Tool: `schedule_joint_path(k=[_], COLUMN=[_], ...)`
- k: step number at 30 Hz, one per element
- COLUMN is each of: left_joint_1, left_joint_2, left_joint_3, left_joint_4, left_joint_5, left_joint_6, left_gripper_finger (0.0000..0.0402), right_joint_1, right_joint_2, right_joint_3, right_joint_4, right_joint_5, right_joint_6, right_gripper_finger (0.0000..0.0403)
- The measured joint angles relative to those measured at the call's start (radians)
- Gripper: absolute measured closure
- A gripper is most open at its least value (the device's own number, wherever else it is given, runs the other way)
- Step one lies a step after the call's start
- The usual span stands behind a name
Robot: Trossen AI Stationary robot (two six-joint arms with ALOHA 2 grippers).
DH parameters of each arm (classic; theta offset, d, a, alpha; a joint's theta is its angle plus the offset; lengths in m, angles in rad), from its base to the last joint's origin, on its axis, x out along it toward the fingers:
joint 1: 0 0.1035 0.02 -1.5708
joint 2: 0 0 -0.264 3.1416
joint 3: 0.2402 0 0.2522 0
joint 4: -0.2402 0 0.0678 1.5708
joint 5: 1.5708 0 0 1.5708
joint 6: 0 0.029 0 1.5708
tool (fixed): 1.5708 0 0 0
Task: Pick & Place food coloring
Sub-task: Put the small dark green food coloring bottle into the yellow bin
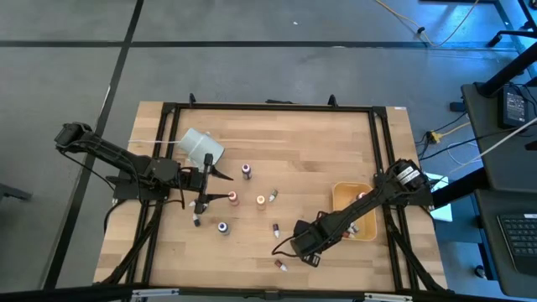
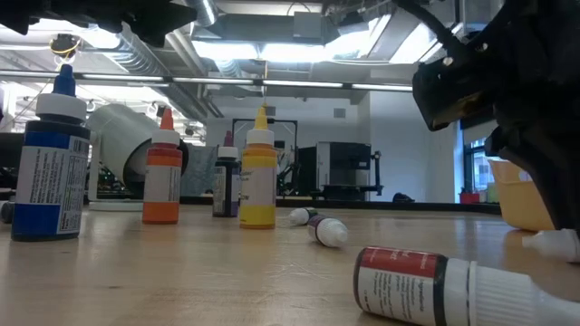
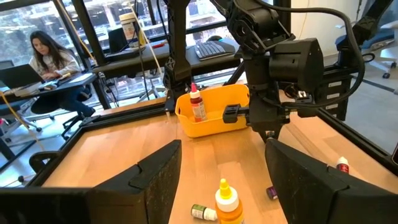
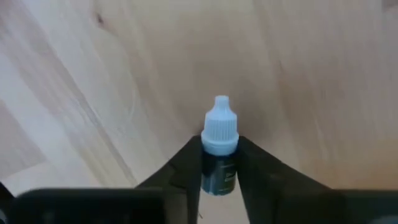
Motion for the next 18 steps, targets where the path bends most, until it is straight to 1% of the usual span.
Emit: schedule_joint_path(k=[2, 5, 9, 12, 18], left_joint_1=[0.000, 0.000, 0.000, 0.000, 0.000], left_joint_2=[0.000, 0.000, 0.000, 0.000, 0.000], left_joint_3=[0.000, 0.000, 0.000, 0.000, 0.000], left_joint_4=[0.000, 0.000, 0.000, 0.000, -0.001], left_joint_5=[0.000, 0.000, 0.000, 0.000, 0.001], left_joint_6=[0.000, 0.000, 0.000, -0.001, -0.003], left_gripper_finger=[0.0172, 0.0171, 0.0173, 0.0175, 0.0172], right_joint_1=[0.001, 0.001, 0.002, 0.002, 0.012], right_joint_2=[0.000, 0.002, 0.013, 0.008, -0.003], right_joint_3=[0.000, 0.010, 0.067, 0.132, 0.269], right_joint_4=[0.004, -0.008, -0.053, -0.156, -0.403], right_joint_5=[0.004, 0.004, 0.003, 0.004, 0.071], right_joint_6=[-0.020, -0.041, -0.077, -0.113, -0.158], right_gripper_finger=[0.0332, 0.0332, 0.0323, 0.0324, 0.0325])
